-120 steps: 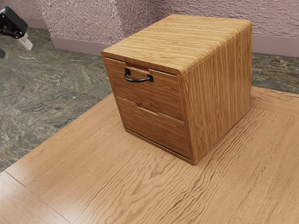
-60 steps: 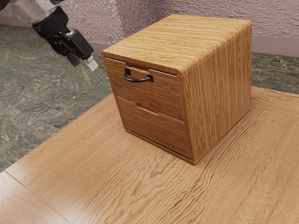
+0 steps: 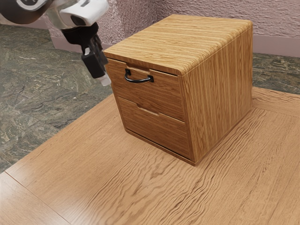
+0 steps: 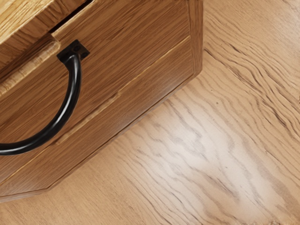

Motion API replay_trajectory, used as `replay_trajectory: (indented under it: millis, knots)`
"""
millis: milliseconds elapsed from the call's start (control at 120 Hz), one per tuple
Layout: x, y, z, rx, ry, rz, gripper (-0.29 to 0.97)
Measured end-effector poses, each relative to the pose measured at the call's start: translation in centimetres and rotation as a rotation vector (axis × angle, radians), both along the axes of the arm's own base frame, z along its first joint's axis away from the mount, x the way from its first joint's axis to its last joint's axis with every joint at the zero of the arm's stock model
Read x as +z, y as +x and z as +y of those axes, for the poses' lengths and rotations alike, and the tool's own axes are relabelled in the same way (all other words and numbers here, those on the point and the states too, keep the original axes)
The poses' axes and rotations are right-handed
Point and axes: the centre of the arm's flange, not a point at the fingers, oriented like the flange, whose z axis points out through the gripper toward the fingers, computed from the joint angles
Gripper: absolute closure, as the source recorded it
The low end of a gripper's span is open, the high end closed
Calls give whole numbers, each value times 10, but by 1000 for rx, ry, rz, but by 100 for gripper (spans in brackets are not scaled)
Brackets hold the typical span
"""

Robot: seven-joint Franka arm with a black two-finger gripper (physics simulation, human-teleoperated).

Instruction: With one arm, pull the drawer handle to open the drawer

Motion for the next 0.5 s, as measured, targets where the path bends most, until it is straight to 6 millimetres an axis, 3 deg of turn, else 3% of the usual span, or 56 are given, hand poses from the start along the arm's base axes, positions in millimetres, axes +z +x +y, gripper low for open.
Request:
replay_trajectory:
  millis: [167, 400, 500]
  knots:
    - [-5, 6, 2, -95, 35, -2, 2]
    - [-18, 19, 50, -109, 99, 0, 2]
    - [-20, 24, 38, -162, 119, -3, 2]
